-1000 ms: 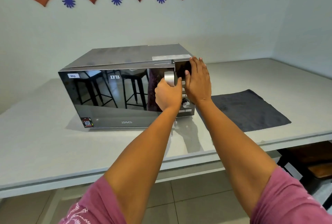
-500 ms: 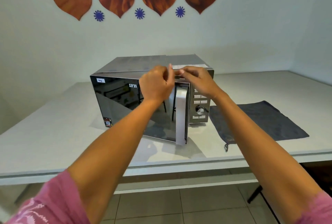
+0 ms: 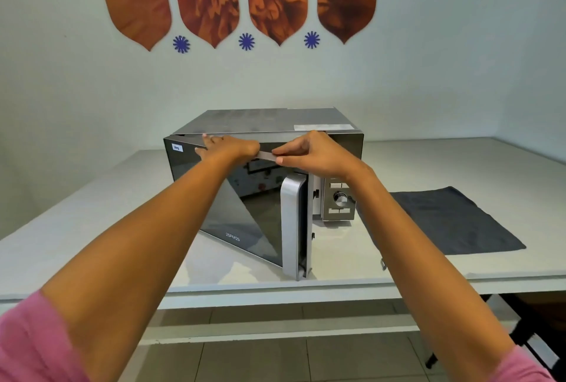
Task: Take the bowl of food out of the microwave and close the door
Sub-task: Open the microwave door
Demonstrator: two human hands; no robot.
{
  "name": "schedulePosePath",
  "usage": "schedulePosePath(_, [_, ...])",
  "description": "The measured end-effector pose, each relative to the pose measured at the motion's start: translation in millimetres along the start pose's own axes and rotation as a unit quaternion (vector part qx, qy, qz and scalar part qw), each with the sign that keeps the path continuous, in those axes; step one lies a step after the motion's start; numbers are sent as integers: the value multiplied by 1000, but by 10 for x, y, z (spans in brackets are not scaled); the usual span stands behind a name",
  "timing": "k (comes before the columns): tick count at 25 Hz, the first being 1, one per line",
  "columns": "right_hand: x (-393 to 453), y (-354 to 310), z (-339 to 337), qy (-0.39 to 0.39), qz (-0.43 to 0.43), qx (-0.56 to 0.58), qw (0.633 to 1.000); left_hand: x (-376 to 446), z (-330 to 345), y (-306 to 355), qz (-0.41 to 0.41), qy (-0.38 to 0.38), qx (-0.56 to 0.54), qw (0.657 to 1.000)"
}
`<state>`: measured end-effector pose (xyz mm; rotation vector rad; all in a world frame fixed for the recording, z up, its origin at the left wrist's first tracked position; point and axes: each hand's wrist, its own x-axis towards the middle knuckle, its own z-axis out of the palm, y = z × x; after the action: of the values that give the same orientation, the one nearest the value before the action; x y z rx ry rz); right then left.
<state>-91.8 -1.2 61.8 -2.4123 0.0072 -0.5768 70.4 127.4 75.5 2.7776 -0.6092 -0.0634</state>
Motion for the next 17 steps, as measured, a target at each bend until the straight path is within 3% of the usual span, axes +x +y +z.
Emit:
schedulePosePath(3, [3, -79, 37, -40, -12, 42, 998, 3, -113, -96, 42, -55, 34, 997])
schedulePosePath(8, [56, -205, 286, -27, -102, 133, 986, -167, -311, -306, 91, -122, 49, 987])
schedulePosePath(14, [193, -386, 815, 63, -209, 190, 957, -242, -345, -694, 62, -59, 70, 994])
schedulePosePath(17, [223, -426, 1050, 93, -246, 235, 936, -245, -331, -906, 88, -54, 63, 993])
